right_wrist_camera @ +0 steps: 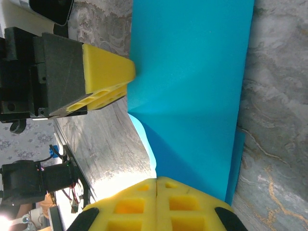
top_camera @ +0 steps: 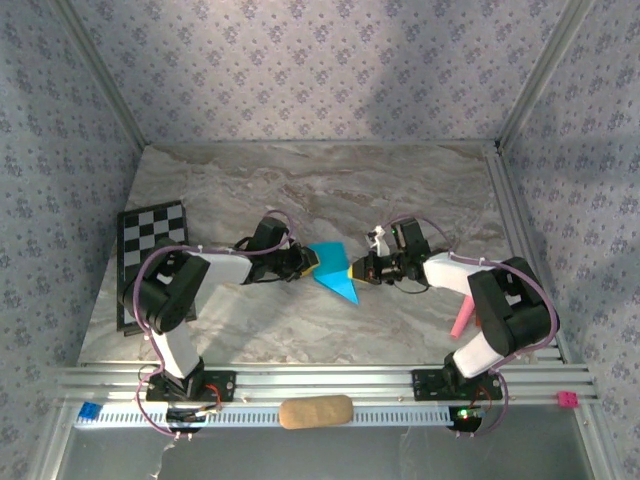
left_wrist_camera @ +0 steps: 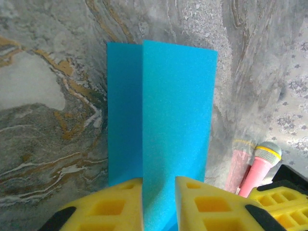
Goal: Fold a paper plane with a square sheet of paper (pick it up from the middle)
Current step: Fourth fold the wing at the center of the table.
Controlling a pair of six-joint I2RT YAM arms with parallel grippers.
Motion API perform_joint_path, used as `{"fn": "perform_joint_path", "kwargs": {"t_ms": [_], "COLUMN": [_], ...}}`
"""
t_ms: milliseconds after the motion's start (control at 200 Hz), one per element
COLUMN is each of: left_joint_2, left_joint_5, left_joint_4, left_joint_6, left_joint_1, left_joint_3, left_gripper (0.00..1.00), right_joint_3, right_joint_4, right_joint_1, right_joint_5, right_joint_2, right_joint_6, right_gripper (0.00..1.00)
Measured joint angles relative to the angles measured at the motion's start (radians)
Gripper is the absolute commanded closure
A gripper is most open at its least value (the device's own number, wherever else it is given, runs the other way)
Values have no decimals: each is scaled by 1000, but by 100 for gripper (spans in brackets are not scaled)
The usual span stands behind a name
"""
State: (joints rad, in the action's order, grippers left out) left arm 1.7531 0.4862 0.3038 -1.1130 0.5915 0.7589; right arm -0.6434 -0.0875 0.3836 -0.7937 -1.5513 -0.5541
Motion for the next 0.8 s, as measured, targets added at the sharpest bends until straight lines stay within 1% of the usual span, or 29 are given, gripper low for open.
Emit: {"fn": "perform_joint_path", "kwargs": {"t_ms": [110, 165, 230, 305, 395, 455, 625, 799], "left_joint_2": [0, 0, 0, 0, 0, 0, -22, -85], "left_joint_5": [0, -1, -2, -3, -4, -11, -65, -169], "left_joint_4": [8, 13, 20, 32, 48, 56, 47, 13], "left_joint_6": [0, -4, -8, -18, -26, -34, -50, -87], "left_joint_1": [0, 0, 0, 0, 0, 1, 27, 92], "left_joint_3": [0, 0, 0, 0, -1, -6, -18, -17], "left_gripper": [83, 84, 87, 91, 93, 93, 95, 97], "right_joint_3": [3, 3, 3, 3, 3, 1, -18, -19], "right_joint_4": [2, 4, 9, 21, 48, 68, 170, 222], "right_joint_1": [-3, -4, -6, -6, -6, -6, -6, 7], "right_joint_5": [2, 4, 6, 16, 35, 50, 158, 311], "right_joint_2": [0, 0, 0, 0, 0, 3, 60, 190], "right_joint_6": [1, 2, 5, 13, 25, 39, 79, 103], "right_gripper": [95, 93, 90, 86, 76, 71, 63, 60]}}
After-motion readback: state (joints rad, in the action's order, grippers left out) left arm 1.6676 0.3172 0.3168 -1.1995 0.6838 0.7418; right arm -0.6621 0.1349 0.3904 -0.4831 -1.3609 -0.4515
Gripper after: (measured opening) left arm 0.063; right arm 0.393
